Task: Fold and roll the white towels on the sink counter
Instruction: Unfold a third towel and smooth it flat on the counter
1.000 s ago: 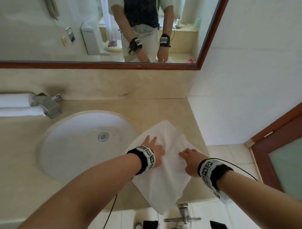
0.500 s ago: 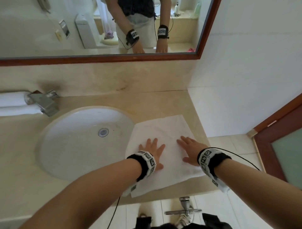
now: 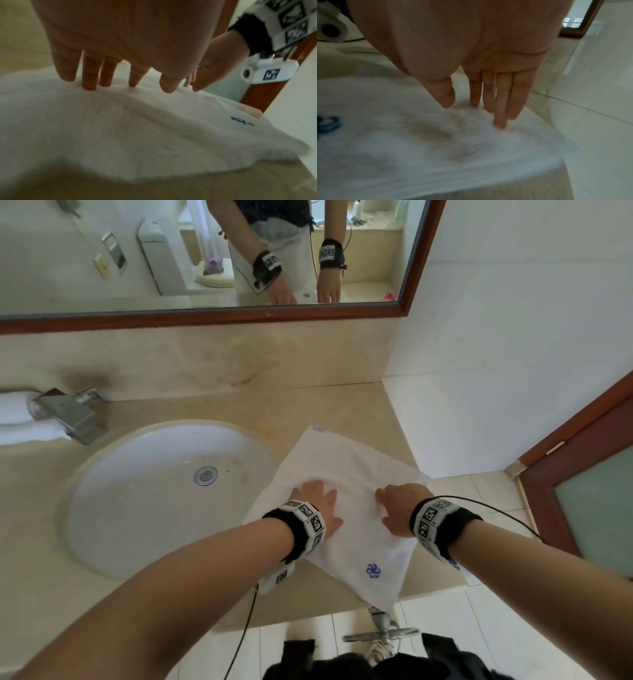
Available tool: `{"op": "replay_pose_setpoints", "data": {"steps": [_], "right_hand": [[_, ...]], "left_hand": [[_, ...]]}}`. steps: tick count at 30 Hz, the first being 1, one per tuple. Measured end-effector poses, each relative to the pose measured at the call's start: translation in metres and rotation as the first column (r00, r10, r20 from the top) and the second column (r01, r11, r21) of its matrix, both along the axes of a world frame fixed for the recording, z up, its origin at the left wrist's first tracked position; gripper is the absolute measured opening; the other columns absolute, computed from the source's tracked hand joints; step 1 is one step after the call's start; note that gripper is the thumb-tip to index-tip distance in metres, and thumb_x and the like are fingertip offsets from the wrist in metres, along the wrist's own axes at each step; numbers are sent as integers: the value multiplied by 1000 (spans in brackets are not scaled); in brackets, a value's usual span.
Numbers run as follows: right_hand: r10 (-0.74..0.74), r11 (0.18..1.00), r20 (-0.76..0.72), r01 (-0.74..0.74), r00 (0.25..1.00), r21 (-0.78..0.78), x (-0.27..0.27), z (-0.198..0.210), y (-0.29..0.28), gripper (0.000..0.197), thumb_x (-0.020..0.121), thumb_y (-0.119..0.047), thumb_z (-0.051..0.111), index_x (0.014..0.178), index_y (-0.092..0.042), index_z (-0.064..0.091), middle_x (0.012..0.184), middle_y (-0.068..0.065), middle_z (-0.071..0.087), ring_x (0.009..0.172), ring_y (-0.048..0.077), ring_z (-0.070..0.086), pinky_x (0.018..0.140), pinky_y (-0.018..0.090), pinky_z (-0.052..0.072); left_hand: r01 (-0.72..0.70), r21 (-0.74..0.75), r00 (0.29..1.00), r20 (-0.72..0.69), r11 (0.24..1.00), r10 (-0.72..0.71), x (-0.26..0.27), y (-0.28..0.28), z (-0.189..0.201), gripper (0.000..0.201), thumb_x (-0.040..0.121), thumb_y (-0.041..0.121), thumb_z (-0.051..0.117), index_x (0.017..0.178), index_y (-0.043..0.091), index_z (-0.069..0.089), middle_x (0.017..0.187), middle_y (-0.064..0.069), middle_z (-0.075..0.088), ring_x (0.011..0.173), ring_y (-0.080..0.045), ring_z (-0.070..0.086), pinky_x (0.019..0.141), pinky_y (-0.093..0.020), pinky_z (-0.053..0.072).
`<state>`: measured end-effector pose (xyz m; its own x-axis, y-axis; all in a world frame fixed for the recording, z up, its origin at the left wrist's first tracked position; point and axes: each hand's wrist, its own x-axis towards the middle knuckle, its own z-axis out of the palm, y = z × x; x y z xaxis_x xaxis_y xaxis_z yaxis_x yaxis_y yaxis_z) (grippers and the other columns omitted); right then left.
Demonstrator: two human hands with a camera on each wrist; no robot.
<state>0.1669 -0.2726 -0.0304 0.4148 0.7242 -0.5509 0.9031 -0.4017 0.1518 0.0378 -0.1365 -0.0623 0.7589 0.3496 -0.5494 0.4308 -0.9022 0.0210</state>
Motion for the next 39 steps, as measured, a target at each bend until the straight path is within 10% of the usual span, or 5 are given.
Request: {"op": "replay_pose_setpoints", "data": {"steps": [6,13,20,28,39], "right_hand": [[9,999,-6,-9,1000,47,-4,2,-1,39,90,-48,49,118,-21,57,121,3,60,110,24,57,88,35,48],[-126,992,-161,128,979,2,2,-33,-13,98,84,-49,63,152,-28,-5,160,-3,-14,148,20,-4,116,44,24],[-181,977,-18,182,983,114,17,-30,3,76,94,-11,44,153,-25,-2,161,5,-8,148,25,-1,117,41,24],[-105,993,-198,115,975,40,-17,-46,-6,86,93,-53,43,150,-26,-15,156,3,-26,146,21,-17,120,39,4],[-89,988,-177,110,980,110,-3,-39,16,80,96,-50,32,150,-19,-18,156,4,-27,145,21,-20,121,39,2]], "left_hand": [[-37,131,999,30,991,33,13,14,4,66,91,22,43,149,22,12,157,-15,-6,143,-39,-3,116,-54,3],[101,-109,994,-33,989,-106,-11,9,-11,76,92,34,50,150,31,2,158,-5,-13,146,-30,-7,117,-49,13],[21,-75,994,-103,997,-29,-33,24,-15,91,88,51,52,149,31,-12,155,-3,-26,145,-25,-17,118,-49,4],[-92,-58,996,-15,994,92,-18,17,-22,78,96,38,42,149,27,-13,155,-5,-28,144,-27,-21,118,-46,-3],[-36,-52,997,61,998,39,11,4,-31,81,92,57,35,149,29,-15,154,-7,-30,143,-28,-23,116,-46,-8]]}}
